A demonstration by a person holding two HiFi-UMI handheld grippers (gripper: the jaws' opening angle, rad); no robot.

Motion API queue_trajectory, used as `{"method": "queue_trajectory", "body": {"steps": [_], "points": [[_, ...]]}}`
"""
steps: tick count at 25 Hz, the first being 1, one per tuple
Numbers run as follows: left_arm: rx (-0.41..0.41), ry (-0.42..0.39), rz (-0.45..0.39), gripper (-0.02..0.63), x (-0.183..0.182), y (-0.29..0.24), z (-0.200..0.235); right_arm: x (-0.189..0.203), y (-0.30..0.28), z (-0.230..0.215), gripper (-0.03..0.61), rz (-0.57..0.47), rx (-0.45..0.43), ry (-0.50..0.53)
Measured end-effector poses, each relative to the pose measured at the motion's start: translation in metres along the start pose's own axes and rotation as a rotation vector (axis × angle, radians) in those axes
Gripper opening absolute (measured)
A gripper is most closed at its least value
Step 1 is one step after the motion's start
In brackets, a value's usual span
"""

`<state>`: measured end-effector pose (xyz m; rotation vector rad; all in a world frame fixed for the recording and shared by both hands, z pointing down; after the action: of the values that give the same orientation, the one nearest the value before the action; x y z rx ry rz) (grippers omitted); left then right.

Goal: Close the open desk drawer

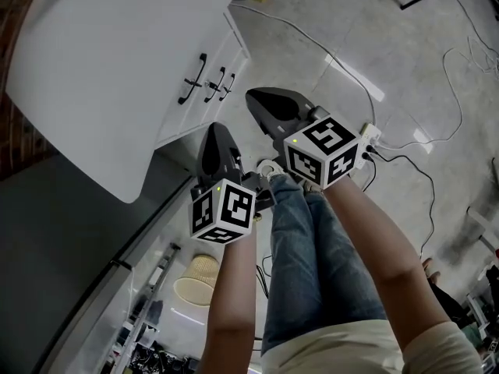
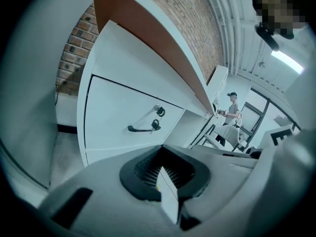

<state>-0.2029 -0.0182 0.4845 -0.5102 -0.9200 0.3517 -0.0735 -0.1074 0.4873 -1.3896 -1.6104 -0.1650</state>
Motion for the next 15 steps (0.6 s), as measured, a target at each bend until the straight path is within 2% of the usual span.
{"method": "queue_trajectory", "body": {"steps": [7,15], "points": [[0.012,0.006,-0.003,-0.002,0.022,0.026,-0.023,0.016,0.045,0.006,0.002,-0.007,0.026,0.029],[0.037,-0.030,0.006,-0.002,0.051,0.057,-0.055,0.035,0.104,0.017,0.002,-0.014,0.069,0.068]]}}
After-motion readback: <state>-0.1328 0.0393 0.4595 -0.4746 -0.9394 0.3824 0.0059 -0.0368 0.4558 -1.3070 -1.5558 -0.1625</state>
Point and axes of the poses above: the fingertips, and each gripper's own axes: y backward along the fingers, z to its left, x out of its underside, the point moved 8 cm from there along y, backward along the fingers, and after that the axes turned 10 degrees about z, right-handed, at the moved point
